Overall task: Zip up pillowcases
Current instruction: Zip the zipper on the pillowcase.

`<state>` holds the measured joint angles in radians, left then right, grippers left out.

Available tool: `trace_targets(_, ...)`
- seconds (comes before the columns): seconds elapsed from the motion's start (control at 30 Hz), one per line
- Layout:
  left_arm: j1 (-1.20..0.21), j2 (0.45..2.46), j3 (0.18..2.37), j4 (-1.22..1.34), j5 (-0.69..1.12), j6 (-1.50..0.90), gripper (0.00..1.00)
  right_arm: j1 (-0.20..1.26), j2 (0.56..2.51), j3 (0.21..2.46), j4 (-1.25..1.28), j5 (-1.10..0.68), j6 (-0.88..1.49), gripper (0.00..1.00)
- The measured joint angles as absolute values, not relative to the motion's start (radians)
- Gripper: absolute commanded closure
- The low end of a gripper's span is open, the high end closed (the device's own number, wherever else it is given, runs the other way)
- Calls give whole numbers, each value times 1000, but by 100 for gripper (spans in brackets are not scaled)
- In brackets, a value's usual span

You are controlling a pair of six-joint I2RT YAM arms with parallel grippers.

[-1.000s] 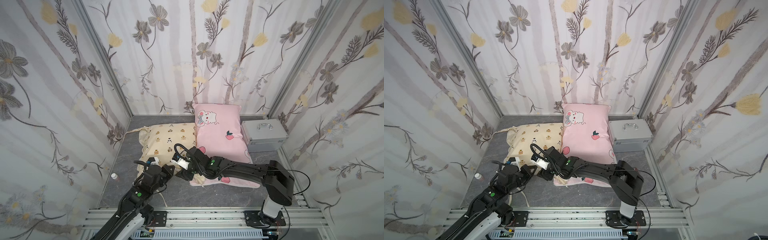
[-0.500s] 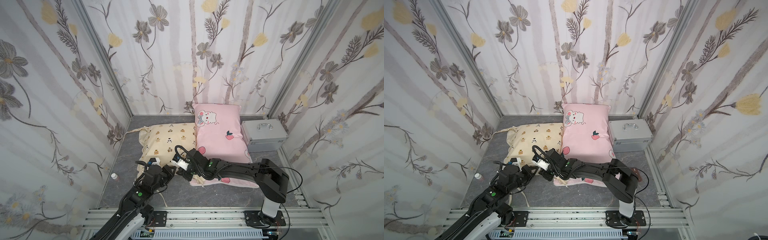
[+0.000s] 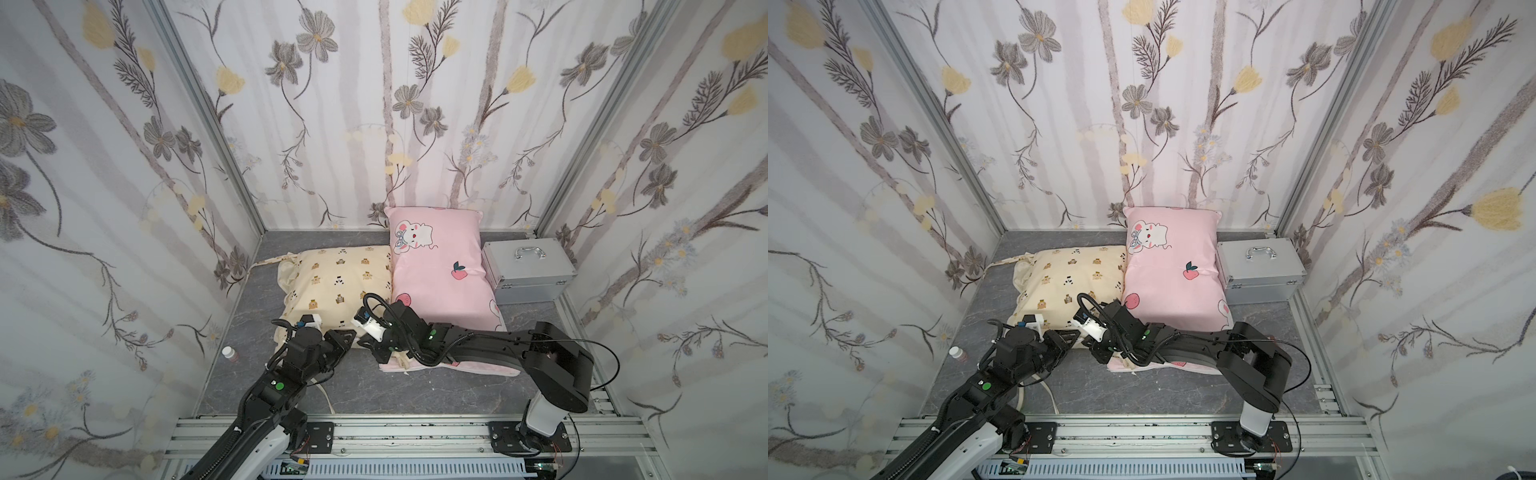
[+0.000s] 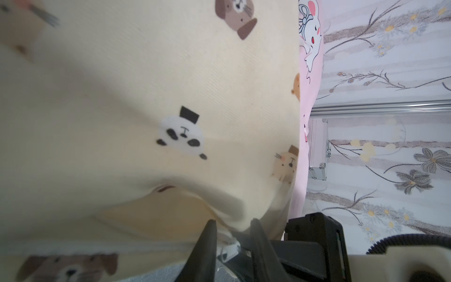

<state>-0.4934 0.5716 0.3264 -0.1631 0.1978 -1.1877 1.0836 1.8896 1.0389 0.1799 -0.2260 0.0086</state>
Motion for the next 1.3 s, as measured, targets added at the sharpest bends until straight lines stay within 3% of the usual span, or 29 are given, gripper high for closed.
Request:
trace_targets(0.8, -490, 588, 290, -80, 239, -1249, 78, 1091, 1893, 1029, 217, -173, -11, 100)
trace_targets(1.3, -487, 613, 303, -101, 239, -1237, 94, 1095, 1898, 1029, 212, -144, -12, 100)
